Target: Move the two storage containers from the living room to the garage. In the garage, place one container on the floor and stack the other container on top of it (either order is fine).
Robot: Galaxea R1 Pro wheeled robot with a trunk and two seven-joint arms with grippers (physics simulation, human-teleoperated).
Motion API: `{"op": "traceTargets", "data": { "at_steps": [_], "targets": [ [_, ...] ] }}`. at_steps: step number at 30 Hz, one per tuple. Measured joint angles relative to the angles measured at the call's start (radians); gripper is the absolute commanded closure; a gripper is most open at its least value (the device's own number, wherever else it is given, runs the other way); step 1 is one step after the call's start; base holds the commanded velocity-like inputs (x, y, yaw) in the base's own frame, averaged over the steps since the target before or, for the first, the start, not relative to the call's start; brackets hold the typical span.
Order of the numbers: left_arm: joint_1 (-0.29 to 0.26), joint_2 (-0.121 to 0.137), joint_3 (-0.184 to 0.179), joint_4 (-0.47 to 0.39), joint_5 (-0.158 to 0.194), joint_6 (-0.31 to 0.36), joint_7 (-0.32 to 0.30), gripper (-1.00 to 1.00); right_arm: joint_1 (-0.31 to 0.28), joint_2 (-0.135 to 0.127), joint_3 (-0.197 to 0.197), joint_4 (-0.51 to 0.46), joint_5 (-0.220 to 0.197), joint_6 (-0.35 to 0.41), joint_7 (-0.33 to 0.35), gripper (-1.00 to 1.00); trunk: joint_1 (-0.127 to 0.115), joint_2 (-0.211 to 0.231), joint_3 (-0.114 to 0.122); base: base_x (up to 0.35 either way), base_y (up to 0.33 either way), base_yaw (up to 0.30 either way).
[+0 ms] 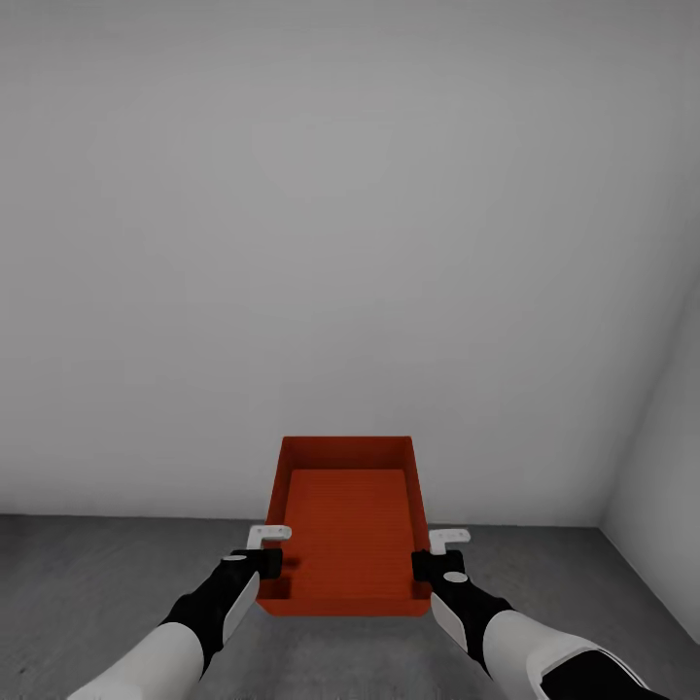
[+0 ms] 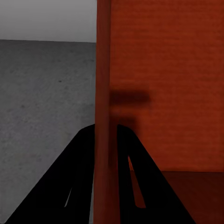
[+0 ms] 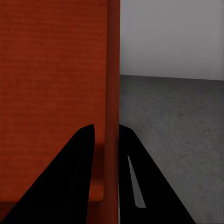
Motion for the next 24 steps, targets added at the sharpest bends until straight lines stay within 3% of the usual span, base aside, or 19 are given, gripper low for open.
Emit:
{"op": "traceTargets", "data": {
  "at_steps": [13, 24],
  "targets": [
    [0.0, 0.0, 0.001, 0.001, -0.001, 0.001, 0.0, 1.0, 0.0, 0.0, 0.003, 0.001, -0.003, 0.0, 0.0, 1.0, 0.0, 0.0, -0.021, 0.0, 0.0, 0.0],
    [0.0, -0.001, 0.002, 0.002, -0.001, 0.001, 0.0, 1.0, 0.0, 0.0, 0.004, 0.001, -0.005, 0.0, 0.0, 1.0, 0.042, -0.077, -0.074, 0.0, 0.0, 0.0]
  ]
}}
